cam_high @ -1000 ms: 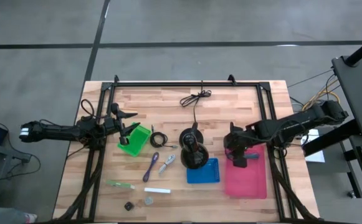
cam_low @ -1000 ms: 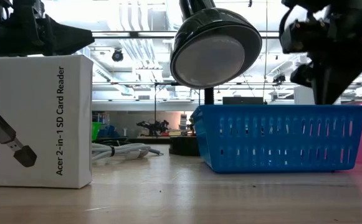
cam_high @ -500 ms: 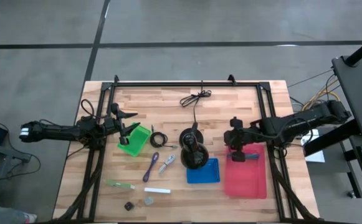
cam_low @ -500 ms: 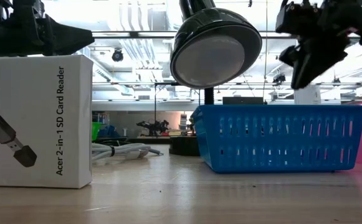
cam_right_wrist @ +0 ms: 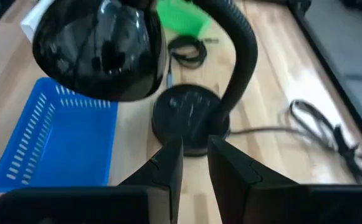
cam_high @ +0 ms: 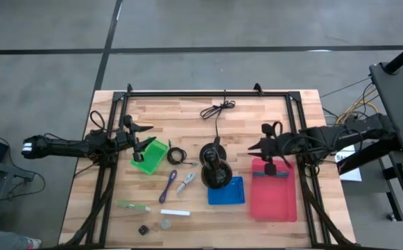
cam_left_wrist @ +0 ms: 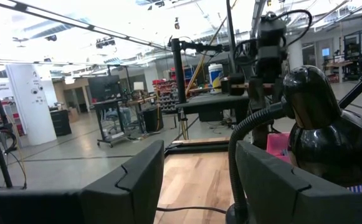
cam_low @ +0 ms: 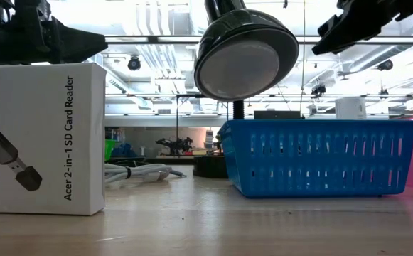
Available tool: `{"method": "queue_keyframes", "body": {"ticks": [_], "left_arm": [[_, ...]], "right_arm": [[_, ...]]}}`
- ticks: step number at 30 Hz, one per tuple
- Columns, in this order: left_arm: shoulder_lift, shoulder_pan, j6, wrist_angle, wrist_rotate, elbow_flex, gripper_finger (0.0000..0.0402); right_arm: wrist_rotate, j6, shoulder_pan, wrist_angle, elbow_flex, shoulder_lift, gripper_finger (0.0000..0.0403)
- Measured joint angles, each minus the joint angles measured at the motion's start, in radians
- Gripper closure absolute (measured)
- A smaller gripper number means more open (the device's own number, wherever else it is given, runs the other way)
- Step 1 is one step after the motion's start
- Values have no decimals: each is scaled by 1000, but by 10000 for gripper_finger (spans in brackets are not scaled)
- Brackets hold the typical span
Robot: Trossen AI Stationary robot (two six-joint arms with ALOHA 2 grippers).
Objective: Pick and place items into bin
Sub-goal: Put the black charger cable into the pink bin
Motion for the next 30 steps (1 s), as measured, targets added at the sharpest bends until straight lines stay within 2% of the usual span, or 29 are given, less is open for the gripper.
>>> {"method": "queue_keyframes", "body": {"ticks": [6,13,19,24,30], "left_arm": [[0,0,0,0,0,0,217],[0,0,0,0,0,-1,217],[0,0,0,0,0,-1,217],[0,0,0,0,0,-1,217],[0,0,73,0,1,-1,217]], "right_arm": [[0,-83,0,161,-99,-60,342],[1,-217,0,462,-255,-105,344],[121,-275,0,662,-352,-124,344],[204,-384,-1,739,-384,-122,343],[206,-435,-1,751,-382,-121,344]]}}
